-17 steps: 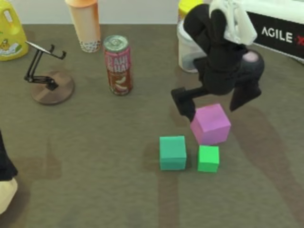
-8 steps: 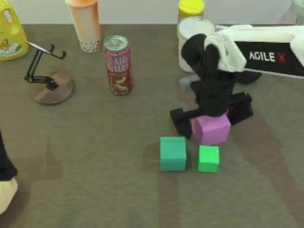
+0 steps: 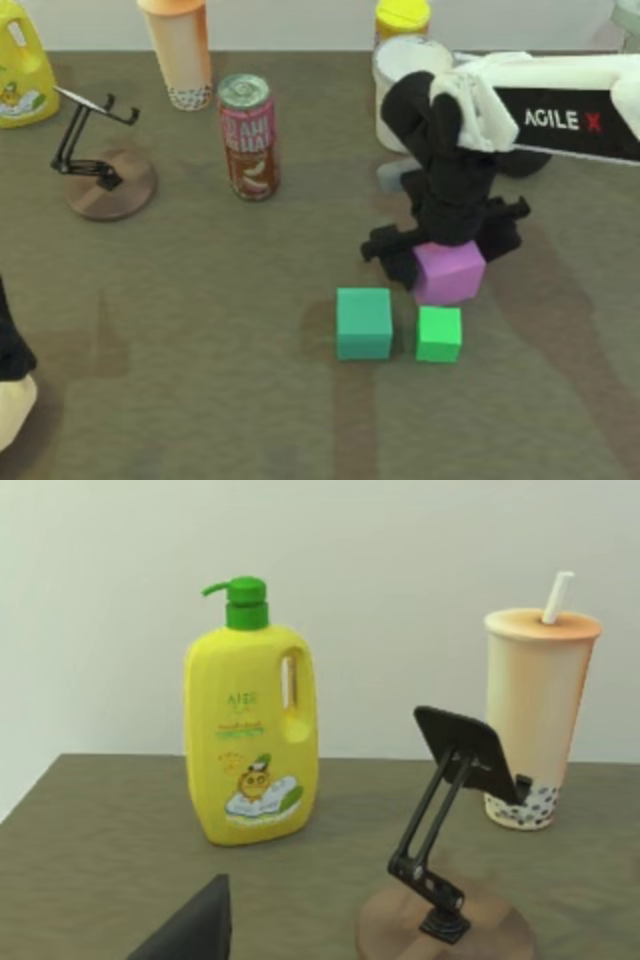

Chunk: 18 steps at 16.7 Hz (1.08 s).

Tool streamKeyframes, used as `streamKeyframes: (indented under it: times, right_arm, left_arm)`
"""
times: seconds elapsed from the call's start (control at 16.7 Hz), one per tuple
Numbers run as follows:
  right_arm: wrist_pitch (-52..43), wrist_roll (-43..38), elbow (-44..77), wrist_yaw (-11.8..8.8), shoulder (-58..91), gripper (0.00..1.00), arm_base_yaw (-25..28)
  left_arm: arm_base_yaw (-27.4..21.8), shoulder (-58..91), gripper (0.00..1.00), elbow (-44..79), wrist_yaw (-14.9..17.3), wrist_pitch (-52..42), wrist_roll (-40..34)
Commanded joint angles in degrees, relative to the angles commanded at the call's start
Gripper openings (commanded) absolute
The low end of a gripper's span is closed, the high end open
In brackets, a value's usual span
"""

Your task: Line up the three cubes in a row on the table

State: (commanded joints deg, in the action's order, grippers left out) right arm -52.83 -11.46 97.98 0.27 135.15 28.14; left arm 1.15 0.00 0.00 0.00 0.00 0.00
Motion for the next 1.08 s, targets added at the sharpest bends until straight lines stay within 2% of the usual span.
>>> streamKeyframes:
  times: [0.36,1.08]
  right_arm:
    - [0.00,0.00,0.00,0.00,0.00,0.02,0.00]
    - [-2.58,0.05,1.98,0.11,-1.39,0.00,0.04]
  left_arm:
    - [0.00,0.00,1.00,0.00,0.00,0.00,0.00]
    - [0.00,0.00,1.00,0.00,0.00,0.00,0.00]
